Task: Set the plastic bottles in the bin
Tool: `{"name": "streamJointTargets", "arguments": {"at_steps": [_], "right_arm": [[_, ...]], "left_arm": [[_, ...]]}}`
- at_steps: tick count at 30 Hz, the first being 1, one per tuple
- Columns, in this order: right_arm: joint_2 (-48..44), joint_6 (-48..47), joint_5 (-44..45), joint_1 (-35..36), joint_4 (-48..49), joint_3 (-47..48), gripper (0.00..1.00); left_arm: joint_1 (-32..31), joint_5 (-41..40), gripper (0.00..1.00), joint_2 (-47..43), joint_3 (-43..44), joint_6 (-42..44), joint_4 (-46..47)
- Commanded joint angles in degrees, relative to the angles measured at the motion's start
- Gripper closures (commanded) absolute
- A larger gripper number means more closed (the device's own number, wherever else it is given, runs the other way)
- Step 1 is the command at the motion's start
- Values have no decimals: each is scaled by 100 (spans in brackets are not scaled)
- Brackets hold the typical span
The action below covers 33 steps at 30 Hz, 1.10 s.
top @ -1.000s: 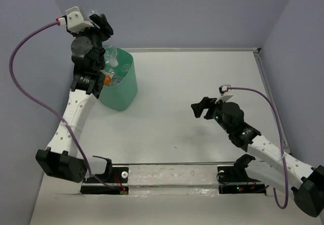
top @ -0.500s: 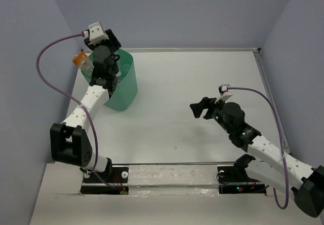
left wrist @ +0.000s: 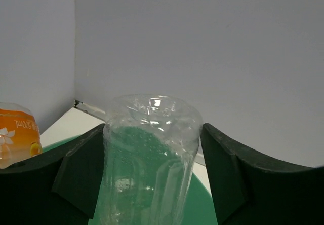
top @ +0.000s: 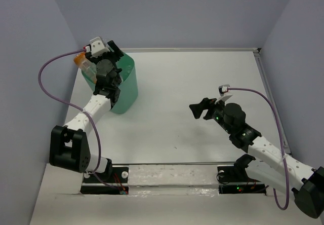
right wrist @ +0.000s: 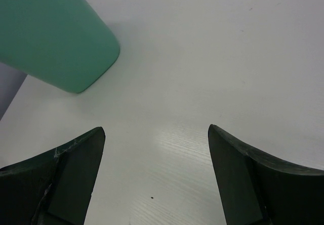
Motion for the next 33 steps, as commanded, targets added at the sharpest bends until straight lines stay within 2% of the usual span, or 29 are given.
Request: {"name": "streamJointTargets", "arguments": {"at_steps": [1,2,4,13,20,25,33], "right_arm": [[-134,-16,-44,-30,366,-44,12],[-152,-16,-35,-30,358,-53,12],[-187,1,-35,-30,358,-61,12],[-179,10,-26,-30,366,-70,12],[-64,-7,-8,-30,366,-35,12],[-125,2,18,-30,384,-52,12],[-731,63,-246,-30,358,-44,10]], "left_arm": [[-132,-286,11,-536,-44,-52,288],[-176,-286,5,-658,-61,-52,218],[-237,-295,1,-791,-148,-43,182],[-527,-260,1,-1336,-290,-61,-64],[-958,-146,1,-1450,316,211,-406],[-1484,56,1,-1678,711,335,-679],[-1837,1163,1,-2601,1073,-912,-2119]]}}
